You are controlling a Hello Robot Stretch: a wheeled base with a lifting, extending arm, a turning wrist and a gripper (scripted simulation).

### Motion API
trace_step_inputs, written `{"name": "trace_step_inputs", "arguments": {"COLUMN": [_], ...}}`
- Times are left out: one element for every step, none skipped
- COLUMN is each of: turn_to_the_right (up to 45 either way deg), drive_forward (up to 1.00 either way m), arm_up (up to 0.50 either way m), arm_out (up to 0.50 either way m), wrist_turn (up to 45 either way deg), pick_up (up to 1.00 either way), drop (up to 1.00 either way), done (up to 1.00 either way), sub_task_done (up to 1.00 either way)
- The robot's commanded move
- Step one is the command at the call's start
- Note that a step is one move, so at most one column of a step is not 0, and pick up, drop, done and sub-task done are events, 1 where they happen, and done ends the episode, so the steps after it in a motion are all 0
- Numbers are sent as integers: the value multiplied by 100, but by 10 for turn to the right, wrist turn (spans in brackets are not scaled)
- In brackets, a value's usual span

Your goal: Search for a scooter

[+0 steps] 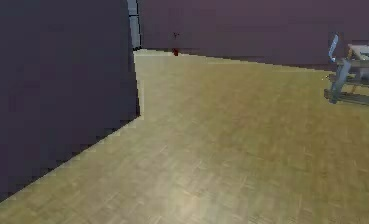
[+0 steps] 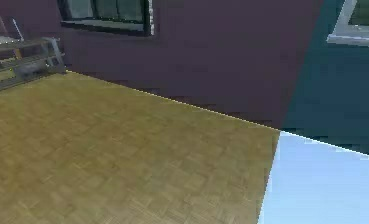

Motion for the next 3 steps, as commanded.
{"name": "trace_step_inputs", "arguments": {"turn_to_the_right": [-450,-450,-450], "drive_forward": [0,0,0], "arm_up": [0,0,0], "arm_out": [0,0,0], "wrist_turn": [0,0,0], "pick_up": [0,0,0], "drop": [0,0,0], "done": [0,0,0], "sub_task_done": [0,0,0]}}
